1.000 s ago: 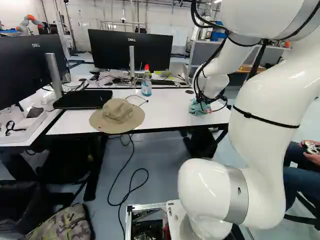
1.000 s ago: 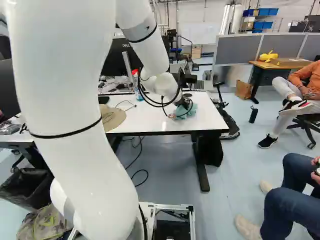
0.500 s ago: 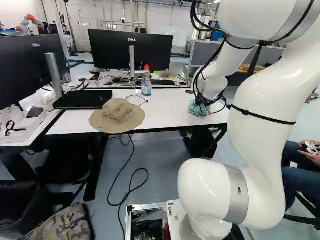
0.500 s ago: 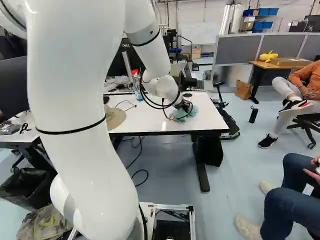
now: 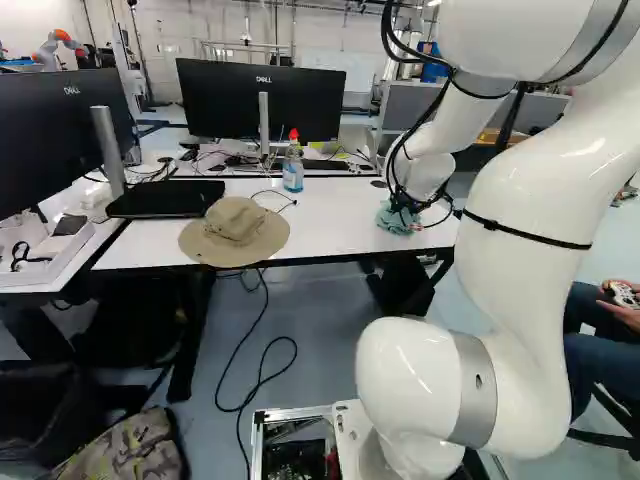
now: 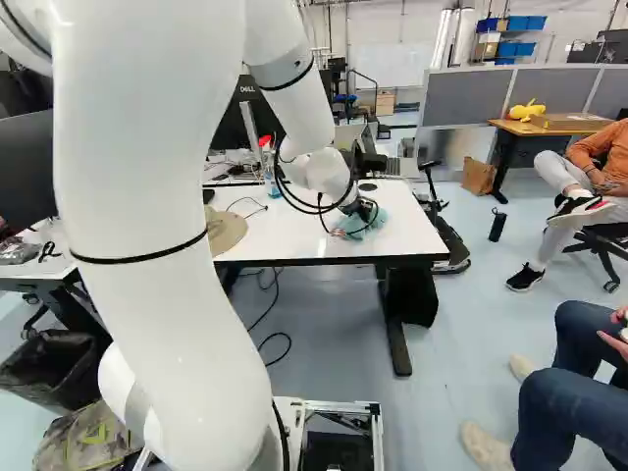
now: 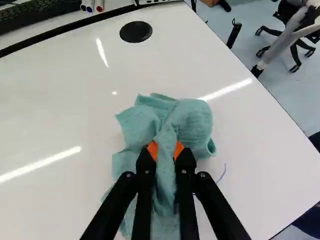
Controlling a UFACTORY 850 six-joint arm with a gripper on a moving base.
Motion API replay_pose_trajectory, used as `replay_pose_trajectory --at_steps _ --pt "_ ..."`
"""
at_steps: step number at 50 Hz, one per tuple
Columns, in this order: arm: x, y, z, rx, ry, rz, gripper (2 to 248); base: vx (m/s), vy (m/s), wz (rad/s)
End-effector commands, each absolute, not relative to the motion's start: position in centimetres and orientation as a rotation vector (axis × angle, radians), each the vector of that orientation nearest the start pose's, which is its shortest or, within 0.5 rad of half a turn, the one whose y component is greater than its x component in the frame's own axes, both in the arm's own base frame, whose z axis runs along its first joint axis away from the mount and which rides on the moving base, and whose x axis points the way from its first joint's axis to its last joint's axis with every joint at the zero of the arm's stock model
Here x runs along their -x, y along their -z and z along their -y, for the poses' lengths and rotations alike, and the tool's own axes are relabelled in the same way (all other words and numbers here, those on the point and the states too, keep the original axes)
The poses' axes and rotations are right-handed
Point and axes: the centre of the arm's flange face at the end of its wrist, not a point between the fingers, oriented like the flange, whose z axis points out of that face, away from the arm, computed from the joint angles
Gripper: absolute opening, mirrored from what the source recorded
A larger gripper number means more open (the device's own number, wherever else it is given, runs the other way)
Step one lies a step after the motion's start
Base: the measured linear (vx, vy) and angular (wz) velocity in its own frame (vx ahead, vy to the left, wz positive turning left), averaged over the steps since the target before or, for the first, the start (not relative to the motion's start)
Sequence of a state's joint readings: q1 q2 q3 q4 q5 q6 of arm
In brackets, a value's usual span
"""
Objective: Clean the table with the green towel
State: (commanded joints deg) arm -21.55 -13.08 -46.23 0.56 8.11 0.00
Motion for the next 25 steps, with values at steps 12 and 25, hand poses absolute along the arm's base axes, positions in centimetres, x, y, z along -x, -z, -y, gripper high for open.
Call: replay_pose_trajectory --at_steps 12,25 --pt "-46.97 -40.06 18.56 3.017 1.111 -0.59 53 0.0 0.0 0.0" --pt "-46.86 -39.97 18.52 3.023 1.084 -0.591 53 0.0 0.0 0.0"
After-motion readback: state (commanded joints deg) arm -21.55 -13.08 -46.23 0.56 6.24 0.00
